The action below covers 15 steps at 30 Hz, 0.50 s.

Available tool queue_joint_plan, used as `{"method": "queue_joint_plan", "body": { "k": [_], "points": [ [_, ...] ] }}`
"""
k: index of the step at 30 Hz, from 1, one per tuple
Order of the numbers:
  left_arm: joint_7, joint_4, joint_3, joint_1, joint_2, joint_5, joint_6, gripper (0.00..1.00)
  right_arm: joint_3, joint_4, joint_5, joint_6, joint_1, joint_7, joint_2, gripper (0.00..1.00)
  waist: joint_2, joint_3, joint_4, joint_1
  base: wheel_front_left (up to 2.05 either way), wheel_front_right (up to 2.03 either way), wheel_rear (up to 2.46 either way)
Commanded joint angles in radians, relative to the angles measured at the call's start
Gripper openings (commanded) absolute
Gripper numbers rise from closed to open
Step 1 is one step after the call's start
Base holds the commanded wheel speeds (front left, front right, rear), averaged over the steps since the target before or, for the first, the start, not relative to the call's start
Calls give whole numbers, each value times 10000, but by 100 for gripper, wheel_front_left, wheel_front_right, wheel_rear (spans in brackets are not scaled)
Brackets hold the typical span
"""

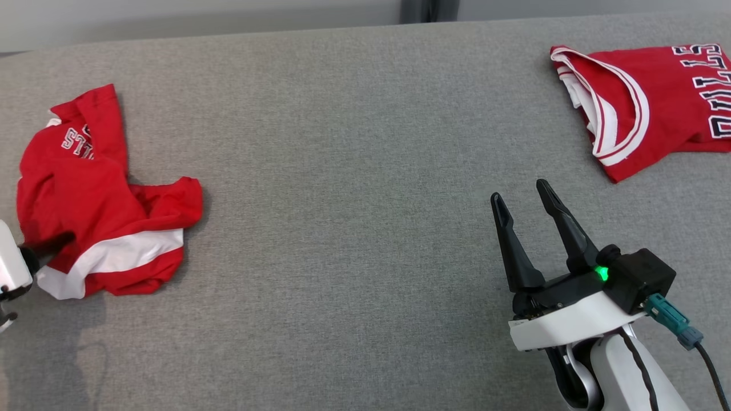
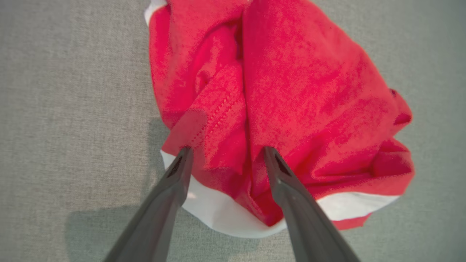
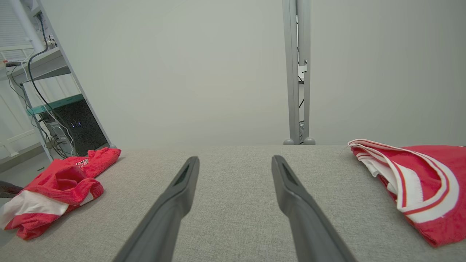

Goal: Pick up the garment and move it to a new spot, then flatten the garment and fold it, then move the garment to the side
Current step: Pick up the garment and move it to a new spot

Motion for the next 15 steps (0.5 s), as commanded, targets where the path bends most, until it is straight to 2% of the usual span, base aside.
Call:
{"method": "queue_joint_plan", "body": {
  "k": [1,3,6,11,12,13,14,15],
  "points": [
    [237,89,-212,-115,155,-135,-18,100,10,-38,71,2,-129,-52,-31,100,0,172,-185,0,0,0,0],
    [769,210,-618,11,228,-469,-18,100,20,-25,89,2,-142,-52,-31,100,0,266,-268,0,0,0,0],
    [650,247,-832,-10,332,-659,-18,100,45,-33,104,2,-186,-52,-30,100,0,421,-303,0,0,0,0],
    [805,464,-1257,39,176,-1101,-18,100,87,15,44,2,-285,-52,-34,100,0,566,-313,0,0,0,0],
    [829,480,-1337,19,172,-1172,-18,78,82,27,32,2,-294,-52,-33,100,0,567,-305,0,0,0,0],
    [828,490,-1408,1,182,-1242,-18,44,70,37,19,2,-298,-52,-32,100,0,555,-294,0,0,0,0],
    [808,475,-1488,-18,191,-1294,-18,25,58,59,13,2,-294,-52,-33,100,0,523,-282,0,0,0,0],
    [759,437,-1554,-41,218,-1359,-18,0,49,80,8,2,-282,-52,-33,100,0,479,-272,0,0,0,0]
  ]
}}
